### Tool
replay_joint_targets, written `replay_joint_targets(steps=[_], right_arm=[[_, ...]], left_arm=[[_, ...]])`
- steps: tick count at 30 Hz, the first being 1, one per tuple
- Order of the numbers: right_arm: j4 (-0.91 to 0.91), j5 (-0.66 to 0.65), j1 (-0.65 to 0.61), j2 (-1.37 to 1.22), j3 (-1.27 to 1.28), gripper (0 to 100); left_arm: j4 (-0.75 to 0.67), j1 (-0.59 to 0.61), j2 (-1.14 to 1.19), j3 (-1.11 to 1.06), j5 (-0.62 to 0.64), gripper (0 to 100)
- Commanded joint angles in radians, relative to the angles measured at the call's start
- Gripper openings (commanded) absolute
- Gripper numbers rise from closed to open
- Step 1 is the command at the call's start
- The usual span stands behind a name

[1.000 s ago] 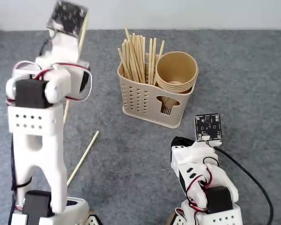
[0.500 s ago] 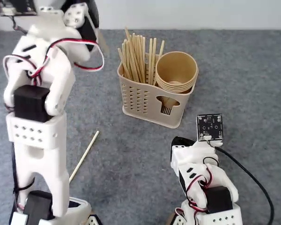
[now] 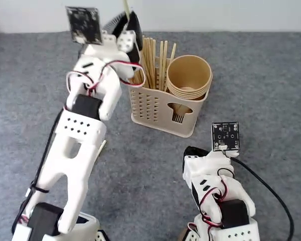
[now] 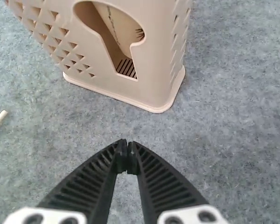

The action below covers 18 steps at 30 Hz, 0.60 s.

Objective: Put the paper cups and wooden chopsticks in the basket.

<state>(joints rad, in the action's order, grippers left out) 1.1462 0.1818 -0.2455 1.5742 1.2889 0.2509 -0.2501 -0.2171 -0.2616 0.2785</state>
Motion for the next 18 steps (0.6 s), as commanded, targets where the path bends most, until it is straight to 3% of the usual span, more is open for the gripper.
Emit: replay_joint_targets(steps=[1,5,8,18], right_arm=[[-0.013,0.011,0.007,0.013,-0.006,0.9],[-0.013,0.011,0.007,0.013,-0.006,0.9],[-0.013,0.011,0.007,0.013,-0.006,0.9],[-0.007,0.011,0.007,0.013,0.011,0.9]], left_arm=[[0.005,-0.012,-0.044,-0.018,-0.055,7],[0.192,-0.018,-0.084,0.024,-0.034,17],[0.35,-0.012,-0.121,0.096,0.028,17],[0.89,0.091,-0.141,0.309,0.025,17]])
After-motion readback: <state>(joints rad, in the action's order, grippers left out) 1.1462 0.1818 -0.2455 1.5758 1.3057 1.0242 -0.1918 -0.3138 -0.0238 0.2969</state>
